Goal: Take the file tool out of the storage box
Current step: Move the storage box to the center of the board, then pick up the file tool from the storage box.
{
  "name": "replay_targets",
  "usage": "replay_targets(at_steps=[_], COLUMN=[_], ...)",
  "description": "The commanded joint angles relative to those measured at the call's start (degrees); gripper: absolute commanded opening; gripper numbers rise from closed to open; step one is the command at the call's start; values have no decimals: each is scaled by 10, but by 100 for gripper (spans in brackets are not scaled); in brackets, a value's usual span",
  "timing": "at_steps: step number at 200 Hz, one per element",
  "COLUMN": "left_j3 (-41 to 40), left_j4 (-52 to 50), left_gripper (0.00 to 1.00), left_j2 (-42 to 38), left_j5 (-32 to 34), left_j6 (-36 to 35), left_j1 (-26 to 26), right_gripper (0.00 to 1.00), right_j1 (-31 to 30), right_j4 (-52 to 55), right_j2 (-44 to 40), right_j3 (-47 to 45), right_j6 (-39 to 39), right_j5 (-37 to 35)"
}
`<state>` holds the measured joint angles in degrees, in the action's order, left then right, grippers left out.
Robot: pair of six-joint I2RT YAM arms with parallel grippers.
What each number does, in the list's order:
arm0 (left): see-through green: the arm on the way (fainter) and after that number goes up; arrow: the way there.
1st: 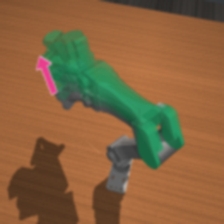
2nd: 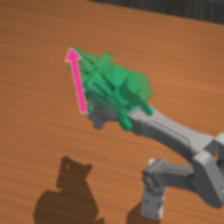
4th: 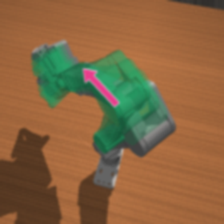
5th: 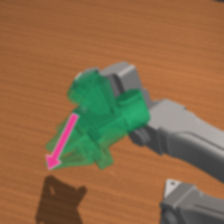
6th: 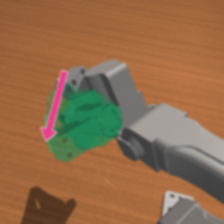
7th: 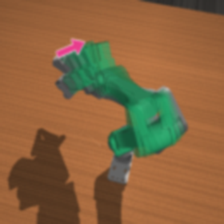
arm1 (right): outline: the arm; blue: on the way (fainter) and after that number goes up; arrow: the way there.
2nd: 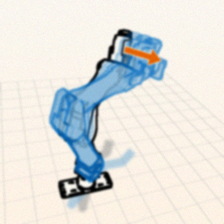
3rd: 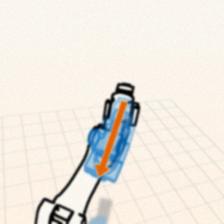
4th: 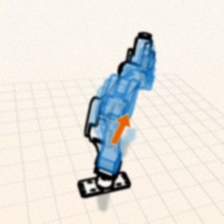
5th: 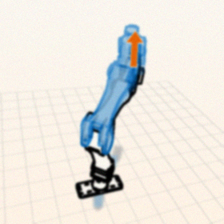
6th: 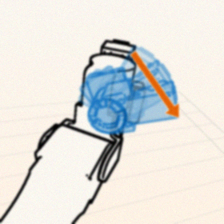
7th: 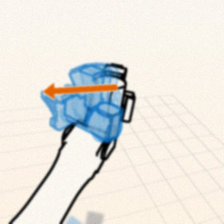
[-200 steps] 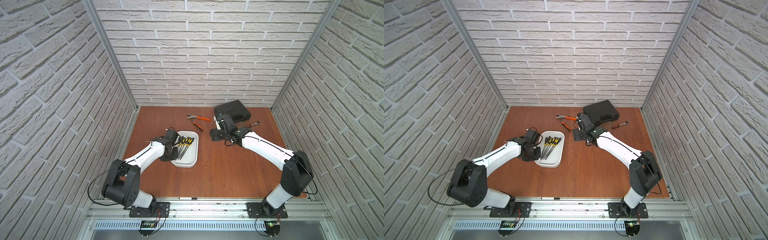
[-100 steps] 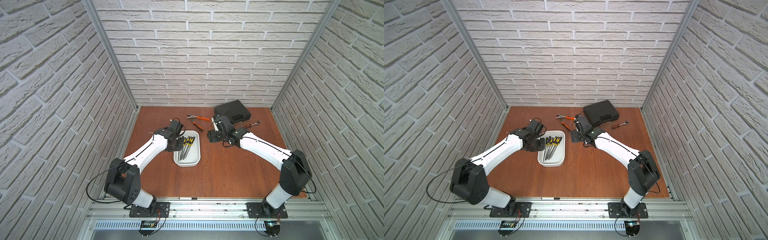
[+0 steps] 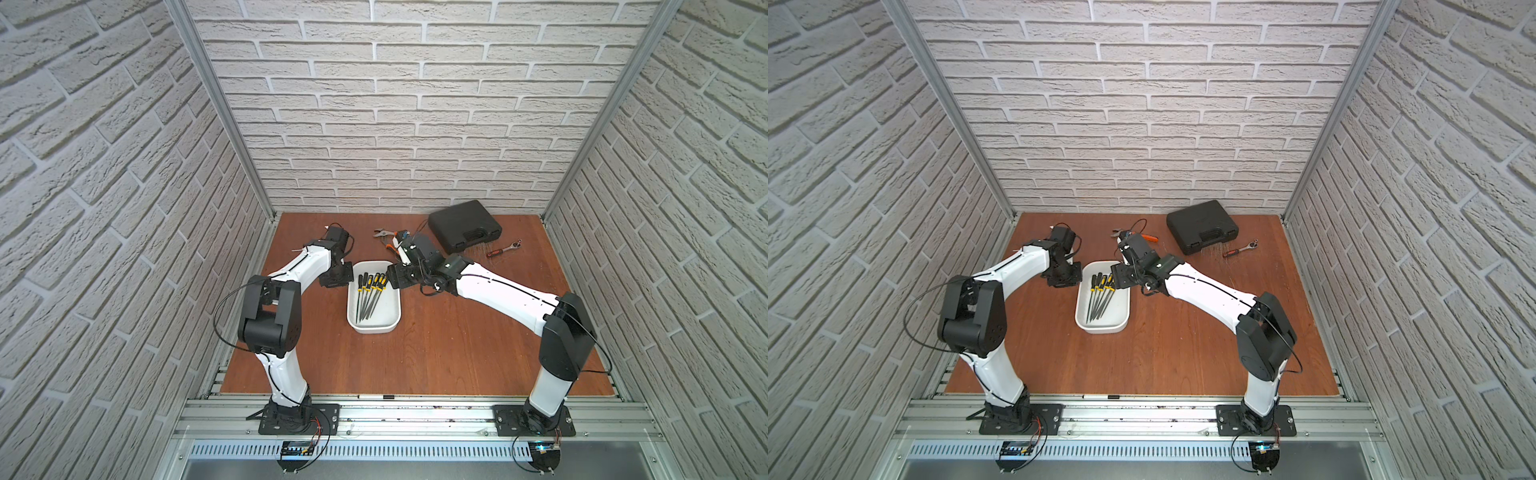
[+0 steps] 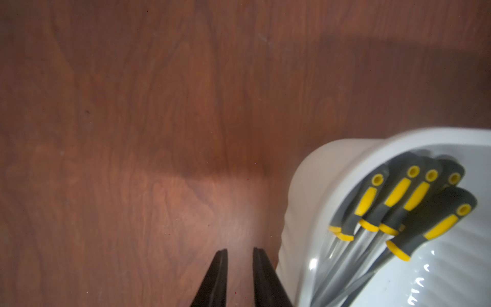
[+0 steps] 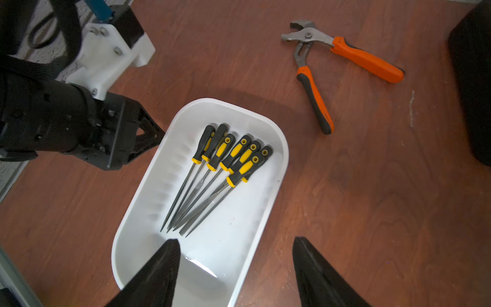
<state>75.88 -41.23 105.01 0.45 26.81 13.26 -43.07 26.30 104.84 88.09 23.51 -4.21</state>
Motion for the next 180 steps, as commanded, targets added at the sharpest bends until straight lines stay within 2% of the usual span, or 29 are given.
replay_targets(at_steps=[1,72,127,180], left_j3=[13,-21,-39,-60], left_j4=[19,24,29,29], left_gripper=[23,23,24,23], left_j2=[-2,-45,-65,-75], left_j5=[-29,-28,-17,-19], left_j6=[-3,9,10,13], left_j1=[14,23,24,35], right_gripper=[71,64,57,56], right_j1=[-11,-13,-14,-16], right_j4=[33,147,195,233], right_j2=[35,158,205,271], right_j3=[47,188,230,305], right_j6=[14,37,56,68], right_j5=[0,-15,-45,-60])
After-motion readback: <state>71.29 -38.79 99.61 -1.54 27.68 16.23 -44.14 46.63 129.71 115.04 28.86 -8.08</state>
